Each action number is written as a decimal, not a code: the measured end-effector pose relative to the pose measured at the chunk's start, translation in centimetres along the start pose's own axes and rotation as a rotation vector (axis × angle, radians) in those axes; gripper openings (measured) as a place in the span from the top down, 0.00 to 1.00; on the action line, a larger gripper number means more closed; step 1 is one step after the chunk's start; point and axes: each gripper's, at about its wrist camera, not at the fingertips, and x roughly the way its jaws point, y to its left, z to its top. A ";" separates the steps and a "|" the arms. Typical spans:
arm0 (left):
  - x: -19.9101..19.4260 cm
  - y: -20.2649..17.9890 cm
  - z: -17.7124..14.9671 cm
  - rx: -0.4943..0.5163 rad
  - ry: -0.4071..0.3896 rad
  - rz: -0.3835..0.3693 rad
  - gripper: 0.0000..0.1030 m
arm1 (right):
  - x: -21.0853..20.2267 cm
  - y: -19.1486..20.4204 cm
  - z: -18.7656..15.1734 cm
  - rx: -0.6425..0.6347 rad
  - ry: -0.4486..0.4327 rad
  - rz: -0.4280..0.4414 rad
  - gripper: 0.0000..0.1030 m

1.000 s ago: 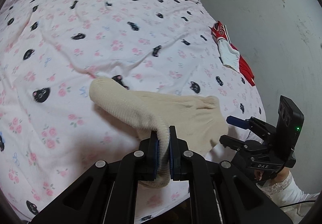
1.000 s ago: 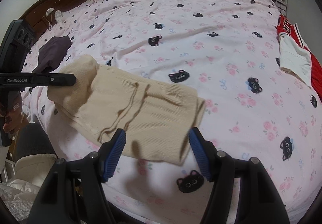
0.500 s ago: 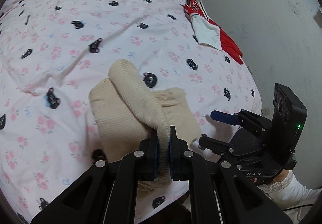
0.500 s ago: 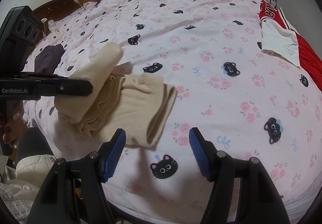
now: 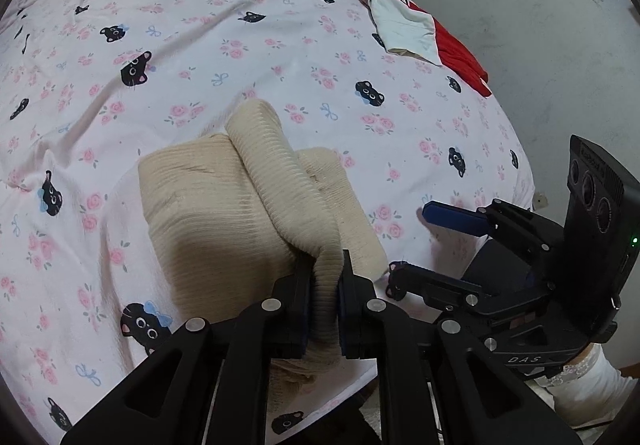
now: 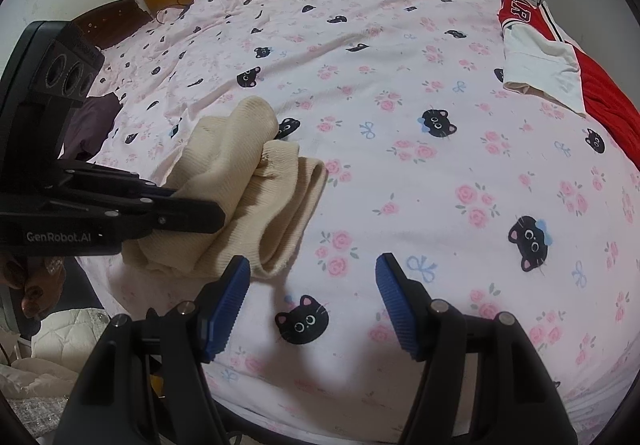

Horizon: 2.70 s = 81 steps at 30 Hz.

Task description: Fold clothes

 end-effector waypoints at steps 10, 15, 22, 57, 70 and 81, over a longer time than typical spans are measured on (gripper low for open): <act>-3.3 -0.8 -0.3 0.026 -0.083 -0.172 0.59 | -0.1 -0.4 0.1 0.009 0.002 -0.009 0.36; -5.8 1.2 -1.2 -0.018 -0.145 -0.155 0.59 | -0.4 -0.8 0.5 0.013 -0.006 -0.018 0.36; -6.1 4.8 -2.9 -0.069 -0.152 0.003 0.59 | -1.3 -0.4 1.4 -0.004 -0.036 -0.013 0.36; -5.6 3.4 -3.0 0.013 -0.190 0.026 0.59 | 0.4 2.8 5.8 -0.187 -0.018 -0.026 0.34; -1.2 0.9 1.9 0.123 -0.101 0.059 0.58 | -0.7 4.2 1.1 -0.214 -0.030 -0.044 0.34; 0.9 1.7 2.5 0.072 -0.044 0.050 0.58 | -2.2 8.4 -2.4 -0.451 -0.017 0.196 0.34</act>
